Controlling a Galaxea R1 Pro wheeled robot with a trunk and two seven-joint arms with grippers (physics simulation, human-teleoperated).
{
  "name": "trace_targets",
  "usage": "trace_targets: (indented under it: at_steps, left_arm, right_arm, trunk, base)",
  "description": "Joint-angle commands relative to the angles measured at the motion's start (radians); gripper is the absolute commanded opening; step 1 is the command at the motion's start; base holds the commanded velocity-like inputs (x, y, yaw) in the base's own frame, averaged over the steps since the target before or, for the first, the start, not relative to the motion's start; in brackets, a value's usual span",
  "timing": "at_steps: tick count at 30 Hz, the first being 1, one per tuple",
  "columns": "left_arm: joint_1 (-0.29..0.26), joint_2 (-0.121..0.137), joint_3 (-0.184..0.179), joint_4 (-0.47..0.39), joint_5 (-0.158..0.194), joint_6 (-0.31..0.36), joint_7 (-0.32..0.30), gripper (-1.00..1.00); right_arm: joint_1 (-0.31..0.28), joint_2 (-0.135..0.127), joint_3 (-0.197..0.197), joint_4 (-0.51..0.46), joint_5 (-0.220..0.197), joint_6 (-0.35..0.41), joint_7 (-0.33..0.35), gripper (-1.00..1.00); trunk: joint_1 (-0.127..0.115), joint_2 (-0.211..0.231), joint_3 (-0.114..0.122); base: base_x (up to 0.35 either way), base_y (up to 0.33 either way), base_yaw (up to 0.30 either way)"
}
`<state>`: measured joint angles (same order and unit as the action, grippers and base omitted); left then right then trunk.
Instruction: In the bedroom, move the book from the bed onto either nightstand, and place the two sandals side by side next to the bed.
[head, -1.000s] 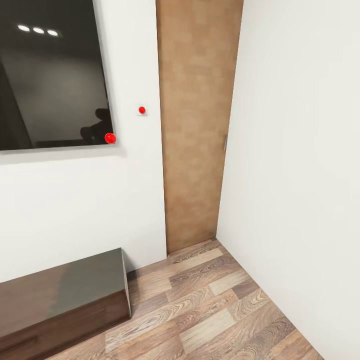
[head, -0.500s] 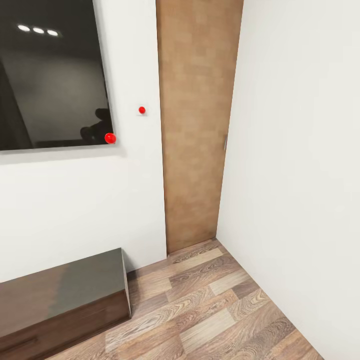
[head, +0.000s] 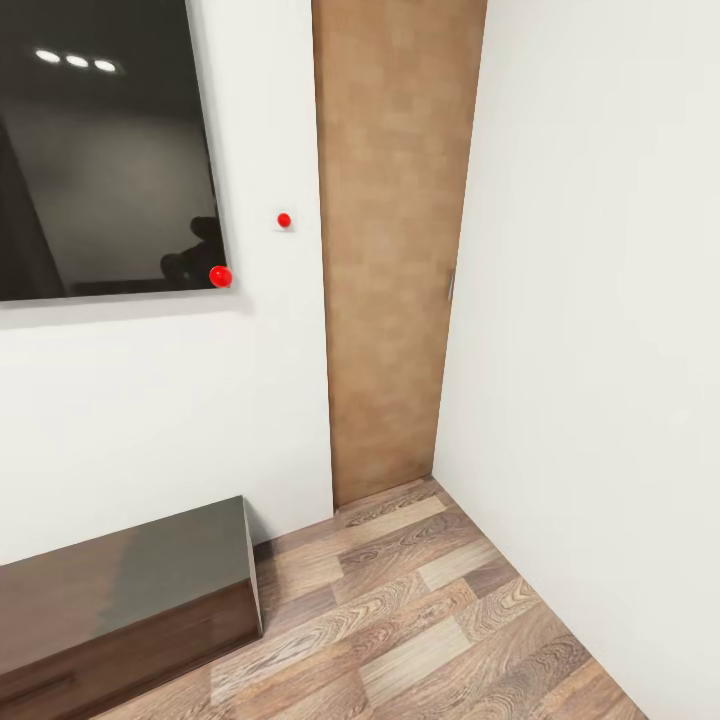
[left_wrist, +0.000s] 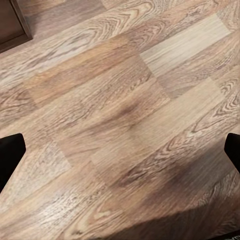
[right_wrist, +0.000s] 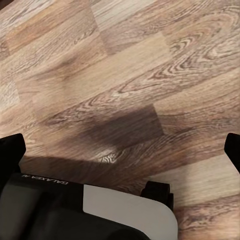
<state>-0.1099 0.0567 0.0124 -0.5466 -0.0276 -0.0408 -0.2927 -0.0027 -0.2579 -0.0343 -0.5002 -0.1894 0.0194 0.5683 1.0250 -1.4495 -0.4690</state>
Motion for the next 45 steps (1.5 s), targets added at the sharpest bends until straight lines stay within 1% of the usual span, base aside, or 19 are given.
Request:
trace_targets:
  at_steps: [1,16,30,45]
  left_arm:
    - [-0.001,0.0,0.001,0.001,-0.003,-0.004,-0.004,1.0]
    - [-0.001,0.0,0.001,0.001,-0.003,-0.004,-0.004,1.0]
    - [-0.001,-0.001,0.001,0.001,-0.003,-0.004,-0.004,1.0]
    - [-0.001,-0.003,0.0,0.001,-0.005,-0.004,-0.004,1.0]
  right_arm:
    - [0.0,0.0,-0.003,0.0,-0.005,0.002,0.005,1.0]
    - [0.0,0.0,-0.003,0.0,-0.005,0.002,0.005,1.0]
    - [0.0,0.0,-0.003,0.0,-0.005,0.002,0.005,1.0]
    - [0.0,0.0,-0.002,0.0,-0.005,0.002,0.005,1.0]
  trunk:
    - [0.0,-0.001,-0.001]
    - [0.0,-0.001,-0.001]
    - [0.0,-0.001,-0.001]
    - [0.0,-0.001,-0.001]
  base:
    - [0.0,0.0,0.0]
    - [0.0,0.0,0.015]
    - [0.0,0.0,0.182]
    - [0.0,-0.033,0.008]
